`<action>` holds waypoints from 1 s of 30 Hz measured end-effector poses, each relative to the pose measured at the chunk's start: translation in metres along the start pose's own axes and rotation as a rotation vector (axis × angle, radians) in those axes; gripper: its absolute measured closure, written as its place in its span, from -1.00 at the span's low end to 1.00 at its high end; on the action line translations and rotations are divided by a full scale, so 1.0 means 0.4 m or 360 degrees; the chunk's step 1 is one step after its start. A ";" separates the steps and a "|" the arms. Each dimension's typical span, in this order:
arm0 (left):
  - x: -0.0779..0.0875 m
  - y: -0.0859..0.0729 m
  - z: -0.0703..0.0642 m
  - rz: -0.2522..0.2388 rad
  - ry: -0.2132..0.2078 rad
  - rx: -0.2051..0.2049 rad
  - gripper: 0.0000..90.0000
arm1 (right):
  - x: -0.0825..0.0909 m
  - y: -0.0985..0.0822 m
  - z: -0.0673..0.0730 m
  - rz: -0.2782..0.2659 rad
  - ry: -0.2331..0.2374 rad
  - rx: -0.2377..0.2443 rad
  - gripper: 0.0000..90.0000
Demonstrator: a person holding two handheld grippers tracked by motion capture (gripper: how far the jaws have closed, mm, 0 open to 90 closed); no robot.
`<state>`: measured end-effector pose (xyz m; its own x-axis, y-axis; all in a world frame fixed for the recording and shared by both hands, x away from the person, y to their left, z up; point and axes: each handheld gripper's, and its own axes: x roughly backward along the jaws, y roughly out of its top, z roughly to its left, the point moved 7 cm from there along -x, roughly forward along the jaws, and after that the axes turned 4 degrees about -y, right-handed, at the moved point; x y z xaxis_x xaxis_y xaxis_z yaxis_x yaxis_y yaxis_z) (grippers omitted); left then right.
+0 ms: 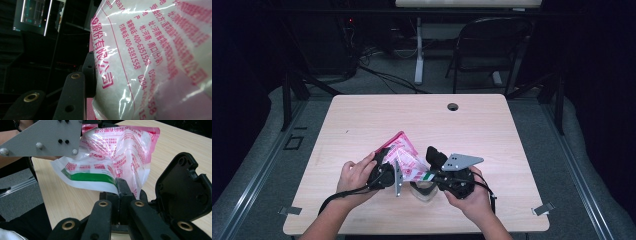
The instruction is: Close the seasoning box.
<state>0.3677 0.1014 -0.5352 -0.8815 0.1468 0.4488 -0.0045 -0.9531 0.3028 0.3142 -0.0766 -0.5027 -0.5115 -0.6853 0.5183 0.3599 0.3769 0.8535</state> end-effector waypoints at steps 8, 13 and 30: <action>0.005 -0.003 0.002 0.0018 0.0042 -0.0028 0.40 | -0.008 -0.009 -0.002 0.0017 0.0012 -0.0011 1.00; 0.009 -0.005 0.006 0.0033 0.0052 -0.0070 0.41 | -0.014 -0.014 -0.004 0.0023 0.0012 -0.0020 1.00; 0.026 0.005 0.016 0.0022 0.0143 -0.0146 0.42 | -0.016 -0.025 -0.014 0.0036 0.0005 -0.0051 1.00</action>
<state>0.3616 0.1028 -0.5245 -0.9205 0.1129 0.3740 -0.0315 -0.9757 0.2170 0.3184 -0.0796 -0.5148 -0.5004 -0.6790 0.5372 0.3964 0.3719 0.8394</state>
